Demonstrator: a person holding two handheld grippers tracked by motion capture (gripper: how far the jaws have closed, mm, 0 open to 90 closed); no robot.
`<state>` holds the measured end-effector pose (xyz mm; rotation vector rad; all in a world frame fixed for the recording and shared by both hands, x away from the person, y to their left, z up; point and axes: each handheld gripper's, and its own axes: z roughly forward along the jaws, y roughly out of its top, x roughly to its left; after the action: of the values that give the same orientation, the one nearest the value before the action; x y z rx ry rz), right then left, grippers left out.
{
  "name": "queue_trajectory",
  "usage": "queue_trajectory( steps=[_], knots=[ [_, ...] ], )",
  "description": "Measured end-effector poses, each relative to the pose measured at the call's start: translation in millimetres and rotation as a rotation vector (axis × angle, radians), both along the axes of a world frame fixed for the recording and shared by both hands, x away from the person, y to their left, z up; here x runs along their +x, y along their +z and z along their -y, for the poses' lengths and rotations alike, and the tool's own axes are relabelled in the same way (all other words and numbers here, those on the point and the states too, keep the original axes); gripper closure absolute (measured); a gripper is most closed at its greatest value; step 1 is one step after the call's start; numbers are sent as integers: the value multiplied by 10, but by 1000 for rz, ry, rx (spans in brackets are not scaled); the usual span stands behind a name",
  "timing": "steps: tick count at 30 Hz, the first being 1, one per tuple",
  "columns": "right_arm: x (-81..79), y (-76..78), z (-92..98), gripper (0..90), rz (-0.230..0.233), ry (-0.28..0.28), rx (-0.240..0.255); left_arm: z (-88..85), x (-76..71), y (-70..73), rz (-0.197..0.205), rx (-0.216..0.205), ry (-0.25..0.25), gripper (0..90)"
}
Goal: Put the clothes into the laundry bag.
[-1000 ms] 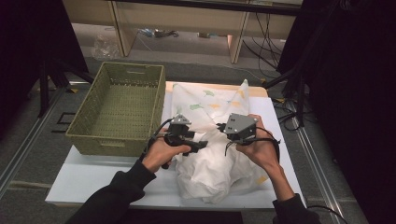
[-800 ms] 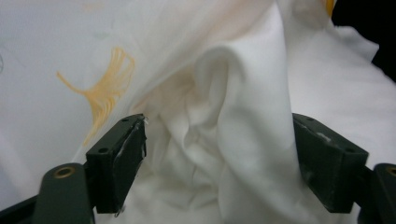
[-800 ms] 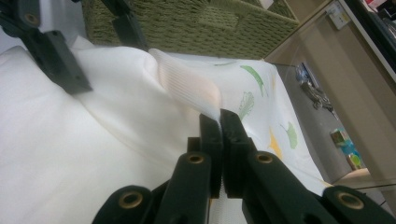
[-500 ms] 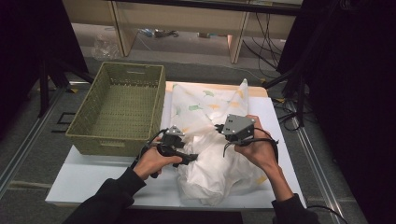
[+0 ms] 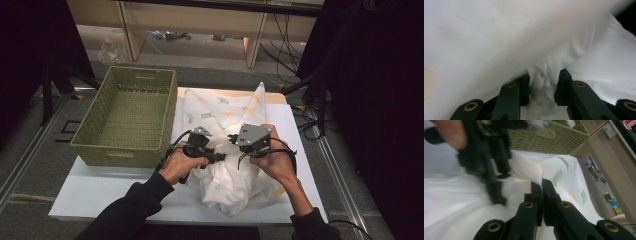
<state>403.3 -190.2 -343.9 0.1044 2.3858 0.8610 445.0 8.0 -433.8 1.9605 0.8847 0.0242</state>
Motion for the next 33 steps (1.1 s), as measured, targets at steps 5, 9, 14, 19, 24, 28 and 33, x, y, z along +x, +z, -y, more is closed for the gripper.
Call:
queue_trajectory(
  steps=[5, 9, 14, 19, 24, 28, 33],
  knots=[
    [-61, 23, -17, 900, -31, -19, 21, -47, 233, -168, -85, -34, 90, 664],
    [-22, -15, -8, 900, -22, -11, 3, -128, 110, -77, -79, -42, 66, 477],
    [-17, -26, 26, 900, -36, -36, 17, -386, -159, 141, -35, -15, -3, 313],
    [-19, -30, 8, 900, -41, -35, 14, -563, -334, 76, -17, 37, -19, 226],
    [0, -25, 12, 900, -17, -21, -24, -452, -296, -132, -50, 67, -43, 210],
    [-4, -40, 1, 900, -33, -26, -15, -258, -256, -290, -62, 96, -105, 324],
    [-17, -54, -11, 900, -45, -27, 5, -120, -230, -339, -52, 54, -115, 779]
  ],
)
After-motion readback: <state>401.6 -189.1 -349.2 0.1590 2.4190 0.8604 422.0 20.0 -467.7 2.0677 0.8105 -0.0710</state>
